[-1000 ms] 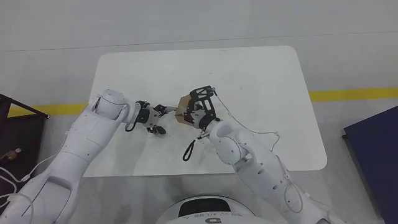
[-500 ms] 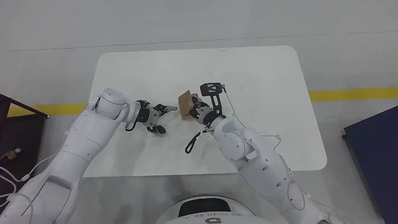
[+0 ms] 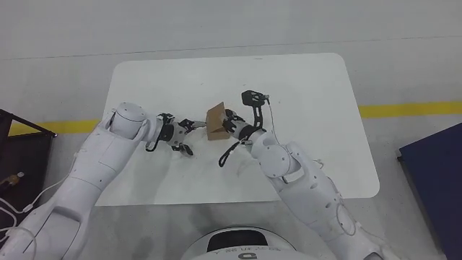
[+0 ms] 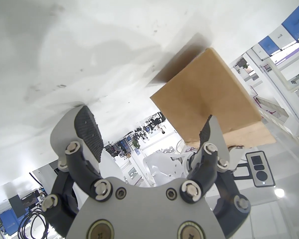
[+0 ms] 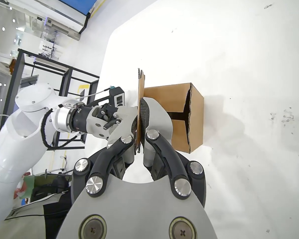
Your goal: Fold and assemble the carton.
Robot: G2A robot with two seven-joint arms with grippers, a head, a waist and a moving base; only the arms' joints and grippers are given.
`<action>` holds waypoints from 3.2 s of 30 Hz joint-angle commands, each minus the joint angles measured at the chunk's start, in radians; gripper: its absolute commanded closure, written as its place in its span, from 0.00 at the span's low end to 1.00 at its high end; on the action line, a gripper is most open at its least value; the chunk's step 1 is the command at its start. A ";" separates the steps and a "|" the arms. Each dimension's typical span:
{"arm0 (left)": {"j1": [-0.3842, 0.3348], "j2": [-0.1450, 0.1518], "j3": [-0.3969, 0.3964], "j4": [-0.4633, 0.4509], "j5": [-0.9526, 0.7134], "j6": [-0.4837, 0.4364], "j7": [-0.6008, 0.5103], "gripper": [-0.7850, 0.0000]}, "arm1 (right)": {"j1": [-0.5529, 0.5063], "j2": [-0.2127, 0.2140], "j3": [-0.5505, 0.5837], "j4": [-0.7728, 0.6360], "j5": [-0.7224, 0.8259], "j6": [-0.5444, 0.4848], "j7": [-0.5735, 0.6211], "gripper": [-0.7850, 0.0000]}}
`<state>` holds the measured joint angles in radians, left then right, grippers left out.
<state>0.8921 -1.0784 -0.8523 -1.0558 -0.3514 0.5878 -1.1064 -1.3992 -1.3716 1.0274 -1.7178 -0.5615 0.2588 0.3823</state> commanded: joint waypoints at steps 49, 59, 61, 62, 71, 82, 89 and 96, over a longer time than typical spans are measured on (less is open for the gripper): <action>-0.049 0.001 0.073 -0.186 0.201 0.040 0.069 0.00 | -0.062 0.010 0.121 0.190 0.209 -0.224 -0.180 0.10; -0.056 -0.004 0.075 -0.166 0.191 0.025 0.074 0.00 | -0.029 0.007 0.087 0.216 0.136 -0.154 -0.162 0.23; -0.057 -0.005 0.075 -0.164 0.192 0.022 0.074 0.00 | -0.028 0.007 0.086 0.218 0.118 -0.136 -0.169 0.22; -0.058 -0.005 0.076 -0.163 0.192 0.022 0.074 0.00 | -0.027 0.007 0.085 0.218 0.114 -0.132 -0.163 0.21; -0.064 -0.010 0.083 -0.149 0.189 0.015 0.070 0.00 | -0.016 0.010 0.068 0.213 0.096 -0.134 -0.087 0.18; -0.072 -0.015 0.089 -0.140 0.192 0.008 0.066 0.00 | -0.019 0.012 0.064 0.197 0.094 -0.145 -0.061 0.18; -0.080 -0.019 0.096 -0.128 0.191 0.010 0.059 0.00 | -0.016 0.012 0.061 0.202 0.084 -0.134 -0.062 0.15; -0.085 -0.024 0.102 -0.120 0.189 0.005 0.060 0.00 | -0.020 0.014 0.065 0.200 0.083 -0.131 -0.064 0.11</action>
<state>0.8079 -1.1021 -0.7514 -1.1764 -0.1633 0.5937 -1.0463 -1.4186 -1.3582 1.0927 -1.5173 -0.4785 0.1272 0.3184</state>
